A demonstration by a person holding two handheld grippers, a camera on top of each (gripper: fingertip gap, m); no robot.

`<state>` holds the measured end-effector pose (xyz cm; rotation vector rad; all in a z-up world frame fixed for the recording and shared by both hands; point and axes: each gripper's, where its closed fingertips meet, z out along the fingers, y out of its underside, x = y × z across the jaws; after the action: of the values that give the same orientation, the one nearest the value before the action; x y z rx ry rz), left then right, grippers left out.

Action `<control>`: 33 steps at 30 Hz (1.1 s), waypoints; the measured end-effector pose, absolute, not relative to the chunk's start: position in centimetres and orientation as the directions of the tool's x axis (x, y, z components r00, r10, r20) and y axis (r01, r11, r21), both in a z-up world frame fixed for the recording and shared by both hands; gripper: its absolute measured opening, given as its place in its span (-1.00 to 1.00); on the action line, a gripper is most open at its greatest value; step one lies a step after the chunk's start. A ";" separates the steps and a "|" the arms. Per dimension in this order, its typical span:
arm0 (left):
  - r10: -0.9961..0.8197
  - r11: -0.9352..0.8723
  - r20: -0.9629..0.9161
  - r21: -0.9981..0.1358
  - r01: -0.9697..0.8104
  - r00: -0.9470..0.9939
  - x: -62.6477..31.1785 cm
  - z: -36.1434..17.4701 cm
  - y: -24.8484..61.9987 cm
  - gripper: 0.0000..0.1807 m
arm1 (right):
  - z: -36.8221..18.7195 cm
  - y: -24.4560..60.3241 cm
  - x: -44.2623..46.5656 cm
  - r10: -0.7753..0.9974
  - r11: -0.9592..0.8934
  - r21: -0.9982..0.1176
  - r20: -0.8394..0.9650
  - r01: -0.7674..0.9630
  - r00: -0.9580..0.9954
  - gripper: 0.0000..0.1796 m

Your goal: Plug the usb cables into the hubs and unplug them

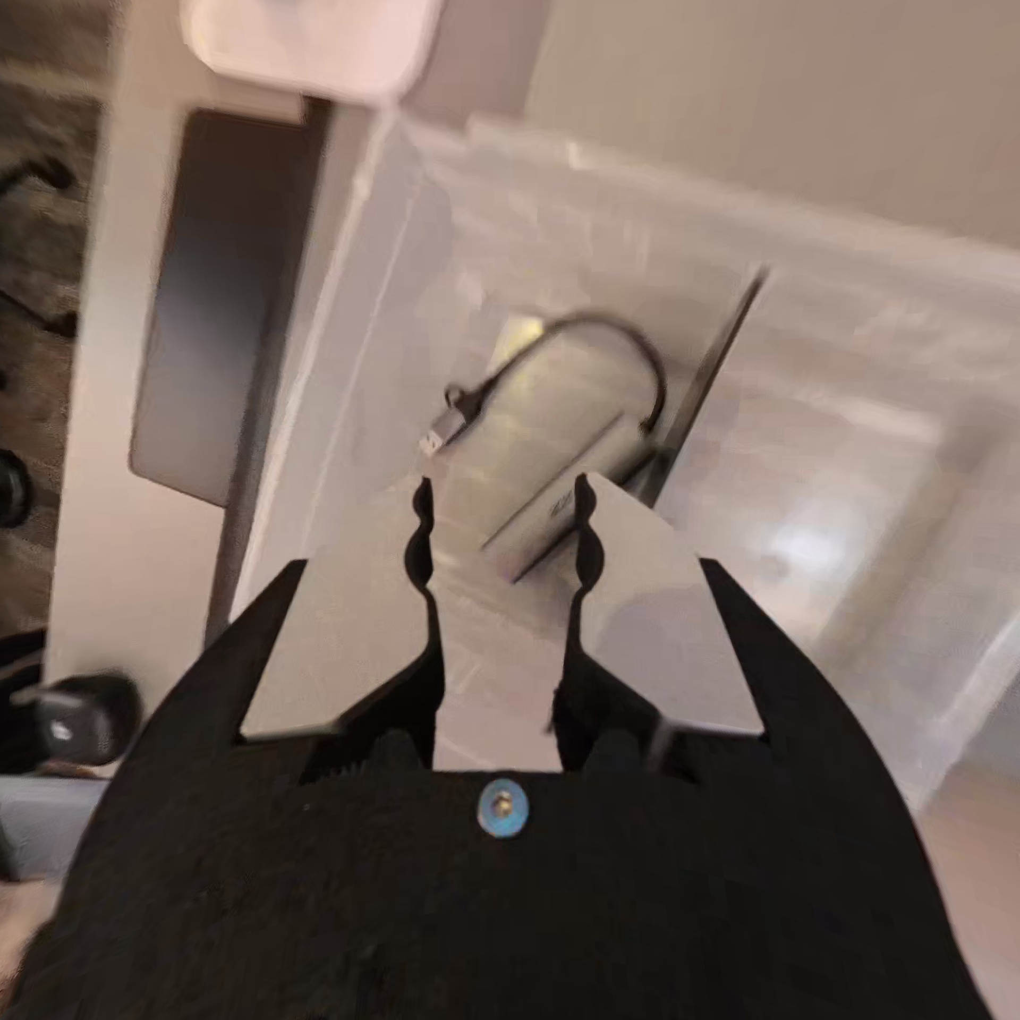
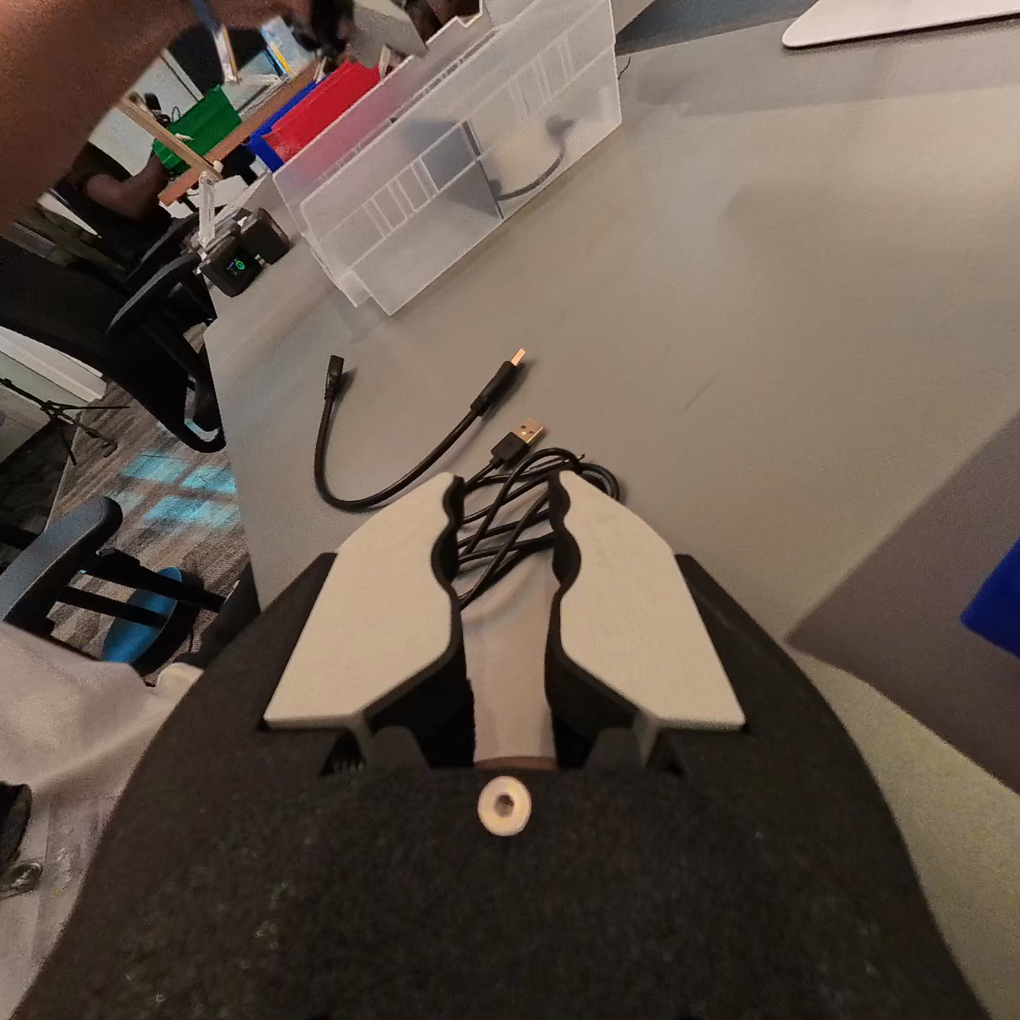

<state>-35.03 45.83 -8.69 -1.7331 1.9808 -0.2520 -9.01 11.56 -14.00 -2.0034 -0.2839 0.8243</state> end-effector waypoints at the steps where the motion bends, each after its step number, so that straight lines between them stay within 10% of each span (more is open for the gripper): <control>1: -0.958 0.241 -0.235 -0.347 -0.907 -0.164 -35.5 -10.1 46.4 -0.47 | -14.1 11.6 -8.9 0.492 -0.552 -0.825 -0.441 -0.122 0.750 -0.68; 18: -0.830 0.552 0.061 0.232 -0.801 -0.554 -39.4 -18.9 47.5 -0.63 | -14.0 12.4 -7.9 0.451 -0.581 -0.785 -0.528 -0.213 0.720 -0.68; 33: -0.999 0.017 0.035 -0.141 -0.990 -0.022 -37.8 -3.3 43.2 -0.66 | -12.9 13.0 -9.2 0.541 -0.469 -0.881 -0.347 -0.068 0.766 -0.68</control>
<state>-37.81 43.17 -3.35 -2.1434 2.1861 -0.1923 -9.15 12.97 -12.91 -1.9394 -0.3582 0.7474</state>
